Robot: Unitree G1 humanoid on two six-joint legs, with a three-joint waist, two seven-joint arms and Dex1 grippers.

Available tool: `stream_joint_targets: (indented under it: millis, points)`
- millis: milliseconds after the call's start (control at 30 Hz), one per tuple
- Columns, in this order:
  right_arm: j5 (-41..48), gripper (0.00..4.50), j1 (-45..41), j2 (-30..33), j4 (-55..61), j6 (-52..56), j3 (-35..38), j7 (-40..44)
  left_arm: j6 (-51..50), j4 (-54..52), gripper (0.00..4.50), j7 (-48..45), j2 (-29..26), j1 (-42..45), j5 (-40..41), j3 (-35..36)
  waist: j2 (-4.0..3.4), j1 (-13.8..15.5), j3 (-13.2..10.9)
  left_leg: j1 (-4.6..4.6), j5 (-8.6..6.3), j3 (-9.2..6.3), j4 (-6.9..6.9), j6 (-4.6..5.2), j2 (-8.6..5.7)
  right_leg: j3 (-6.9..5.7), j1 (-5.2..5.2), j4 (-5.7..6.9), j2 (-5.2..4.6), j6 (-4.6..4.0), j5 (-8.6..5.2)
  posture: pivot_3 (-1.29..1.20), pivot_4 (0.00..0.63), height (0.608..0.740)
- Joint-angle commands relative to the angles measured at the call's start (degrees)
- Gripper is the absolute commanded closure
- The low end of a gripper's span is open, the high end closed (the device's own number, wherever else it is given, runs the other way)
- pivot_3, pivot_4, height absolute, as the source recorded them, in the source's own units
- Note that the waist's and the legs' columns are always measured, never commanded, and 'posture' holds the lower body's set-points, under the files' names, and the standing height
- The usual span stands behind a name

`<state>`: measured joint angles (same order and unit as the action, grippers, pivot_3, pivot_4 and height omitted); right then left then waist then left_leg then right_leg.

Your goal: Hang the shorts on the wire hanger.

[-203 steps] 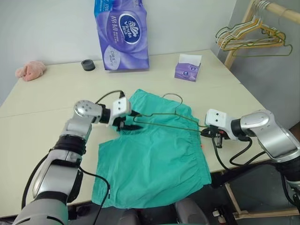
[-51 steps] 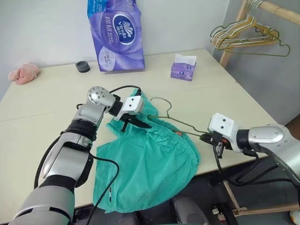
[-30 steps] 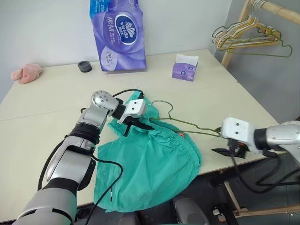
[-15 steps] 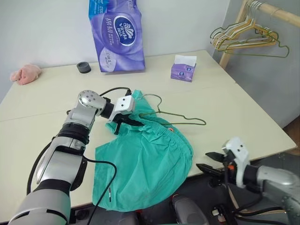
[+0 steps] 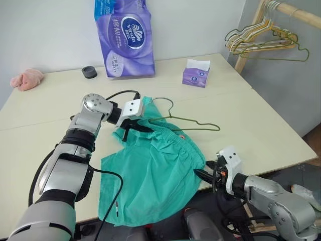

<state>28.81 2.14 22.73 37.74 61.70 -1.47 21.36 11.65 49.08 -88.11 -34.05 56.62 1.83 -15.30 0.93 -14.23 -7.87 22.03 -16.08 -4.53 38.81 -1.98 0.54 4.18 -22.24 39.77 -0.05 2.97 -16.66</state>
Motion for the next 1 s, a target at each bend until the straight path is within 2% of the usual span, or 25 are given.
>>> stream_joint_targets:
  millis: [33,167,200,467,600,767,1000]
  points:
    - [0.2,2.81,-1.0,-0.3,0.5,-0.4,1.7,-1.2,0.0,-0.8,4.5,0.4,-0.9,1.3,0.5,2.3,0.0,0.0,0.0,0.0,0.0,-0.01,0.0,0.0,0.0,0.0,0.0,0.0,0.0,0.0,0.0,-0.25,0.099,0.74]
    - [0.0,4.24,-1.7,1.3,-0.3,0.1,4.7,-1.7,-0.4,-0.6,4.5,0.5,-1.5,1.4,0.7,2.7,0.0,0.1,0.0,0.0,0.0,-0.04,0.0,0.0,0.0,0.0,0.0,0.0,-0.01,0.0,0.0,-0.25,0.096,0.74]
    - [-0.2,4.47,-2.2,2.0,-0.5,0.0,5.4,-1.8,-0.5,-0.6,4.5,0.4,-1.7,1.4,0.7,2.8,0.0,0.2,0.0,0.0,0.0,-0.03,0.0,0.0,0.0,0.0,0.0,0.0,-0.01,0.0,0.0,-0.25,0.096,0.74]
    - [-1.5,4.47,-6.9,12.3,-4.0,-1.5,14.4,0.2,-3.8,-3.5,4.5,-2.0,-3.4,0.3,2.4,4.3,0.0,0.2,0.0,0.02,0.0,0.02,0.0,0.0,-0.04,-0.01,0.0,-0.02,-0.03,0.0,0.0,-0.24,0.091,0.74]
    - [-1.7,4.47,-7.0,17.2,-5.2,-2.7,16.1,2.9,-7.2,-5.9,4.5,-3.3,-3.7,-0.3,4.0,4.9,0.0,0.3,0.0,0.02,0.0,0.04,-0.02,0.0,-0.04,-0.03,0.0,-0.02,-0.02,0.0,0.0,-0.24,0.091,0.74]
    - [-1.6,4.47,-8.2,18.9,-6.0,-3.1,16.2,3.7,-9.3,-9.0,4.5,-4.4,-4.8,-1.7,5.1,2.9,0.0,0.2,0.0,0.0,0.0,0.08,-0.01,0.0,-0.02,0.0,0.0,-0.01,0.0,0.0,0.0,-0.25,0.089,0.74]
    - [-1.0,4.47,-9.3,20.1,-5.7,-3.0,17.3,4.2,-5.7,-8.6,4.5,-4.4,-7.3,-2.5,3.8,-1.1,0.0,0.2,0.0,0.01,0.0,0.07,-0.01,0.0,-0.01,0.0,0.0,-0.02,-0.02,0.0,0.0,-0.25,0.09,0.74]
